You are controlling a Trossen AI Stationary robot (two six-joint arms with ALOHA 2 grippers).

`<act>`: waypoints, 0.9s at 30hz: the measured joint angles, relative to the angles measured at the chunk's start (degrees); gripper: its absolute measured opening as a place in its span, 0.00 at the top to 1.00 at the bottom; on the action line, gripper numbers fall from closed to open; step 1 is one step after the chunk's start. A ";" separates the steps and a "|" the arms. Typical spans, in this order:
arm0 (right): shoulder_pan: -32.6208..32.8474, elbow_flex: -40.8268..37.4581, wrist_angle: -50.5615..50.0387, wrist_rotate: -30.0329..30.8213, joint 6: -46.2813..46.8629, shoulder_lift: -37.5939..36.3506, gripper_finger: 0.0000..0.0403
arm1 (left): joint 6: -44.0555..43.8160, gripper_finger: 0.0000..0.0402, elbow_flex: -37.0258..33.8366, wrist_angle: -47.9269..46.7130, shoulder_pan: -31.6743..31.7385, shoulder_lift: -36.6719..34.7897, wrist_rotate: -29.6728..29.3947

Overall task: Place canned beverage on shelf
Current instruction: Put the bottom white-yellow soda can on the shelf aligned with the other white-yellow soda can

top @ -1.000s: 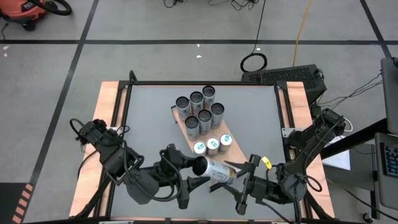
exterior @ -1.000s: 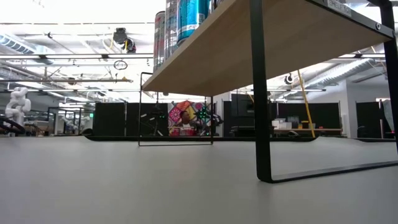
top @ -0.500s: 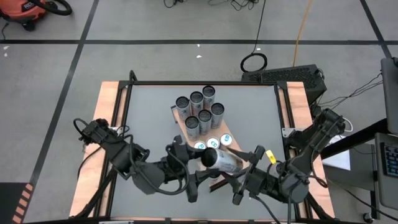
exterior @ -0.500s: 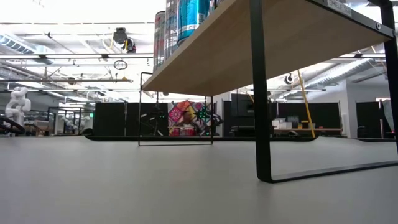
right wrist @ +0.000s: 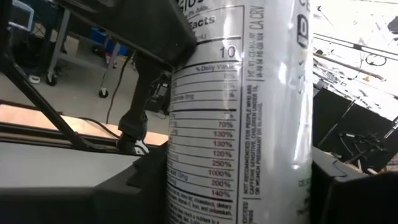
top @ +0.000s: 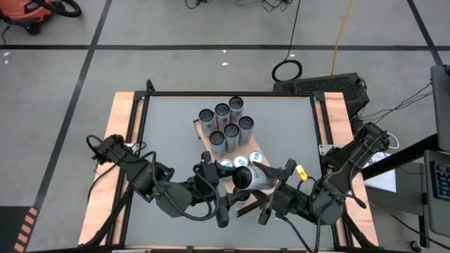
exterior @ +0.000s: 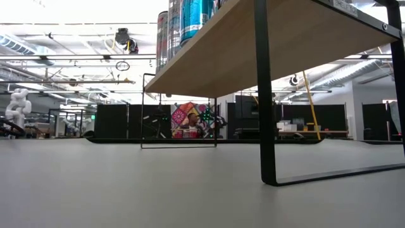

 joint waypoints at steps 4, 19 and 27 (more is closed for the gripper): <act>-0.02 0.01 0.00 0.02 -1.35 0.00 0.52 | 0.08 0.36 0.00 -0.27 0.00 0.00 0.05; 5.44 0.31 -1.18 0.84 -3.41 -2.56 0.54 | 14.47 0.16 -0.24 -1.75 -3.65 0.46 4.55; 12.38 0.20 -20.70 -14.56 18.42 -6.06 0.54 | 17.16 0.11 -2.58 -0.18 -9.24 0.14 2.48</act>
